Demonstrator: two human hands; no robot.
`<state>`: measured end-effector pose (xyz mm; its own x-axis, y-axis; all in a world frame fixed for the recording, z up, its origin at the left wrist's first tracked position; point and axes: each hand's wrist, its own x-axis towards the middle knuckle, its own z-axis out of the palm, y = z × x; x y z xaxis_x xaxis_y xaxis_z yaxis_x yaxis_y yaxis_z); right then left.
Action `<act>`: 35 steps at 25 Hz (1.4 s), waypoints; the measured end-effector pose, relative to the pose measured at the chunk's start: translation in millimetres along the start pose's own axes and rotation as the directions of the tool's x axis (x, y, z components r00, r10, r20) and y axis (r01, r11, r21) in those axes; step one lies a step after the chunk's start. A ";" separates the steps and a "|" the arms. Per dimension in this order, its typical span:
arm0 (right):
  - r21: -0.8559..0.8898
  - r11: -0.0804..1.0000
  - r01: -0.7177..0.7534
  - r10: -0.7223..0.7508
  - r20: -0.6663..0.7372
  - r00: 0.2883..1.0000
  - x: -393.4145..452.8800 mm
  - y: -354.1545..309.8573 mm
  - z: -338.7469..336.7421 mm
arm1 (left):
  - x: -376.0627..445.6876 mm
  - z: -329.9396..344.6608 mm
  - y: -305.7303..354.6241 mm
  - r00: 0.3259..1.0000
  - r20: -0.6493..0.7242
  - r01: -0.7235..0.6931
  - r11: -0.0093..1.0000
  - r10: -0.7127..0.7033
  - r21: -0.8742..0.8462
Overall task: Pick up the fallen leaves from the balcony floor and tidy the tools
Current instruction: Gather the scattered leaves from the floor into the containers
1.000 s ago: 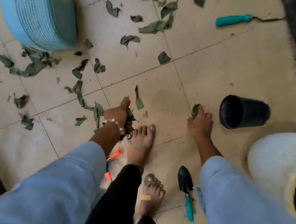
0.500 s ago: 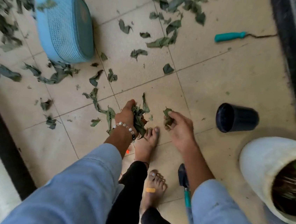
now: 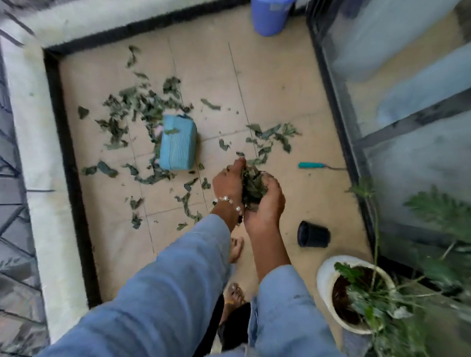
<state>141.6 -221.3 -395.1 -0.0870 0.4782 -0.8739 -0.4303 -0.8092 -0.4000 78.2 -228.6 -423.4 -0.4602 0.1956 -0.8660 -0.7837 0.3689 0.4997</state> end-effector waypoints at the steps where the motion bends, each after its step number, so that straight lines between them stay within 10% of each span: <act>1: -0.006 0.999 0.042 -0.042 0.025 0.999 -7.1 -6.2 10.3 | -16.3 4.9 16.2 0.998 0.023 -0.060 0.998 0.059 0.031; 20: -0.322 0.900 0.294 -0.164 0.376 0.912 7.2 -203.5 294.1 | -41.3 167.5 326.5 0.990 0.074 -0.106 0.982 0.119 -0.156; 35: -0.485 0.797 0.358 -0.128 0.445 0.886 161.6 -305.2 534.3 | 146.4 300.1 539.5 0.966 0.227 -0.121 0.993 0.121 -0.013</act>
<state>-221.2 285.2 -266.6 -0.4218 0.6791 -0.6007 0.0617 -0.6395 -0.7663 -286.8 271.8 -285.5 -0.4443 0.4402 -0.7803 -0.7276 0.3309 0.6009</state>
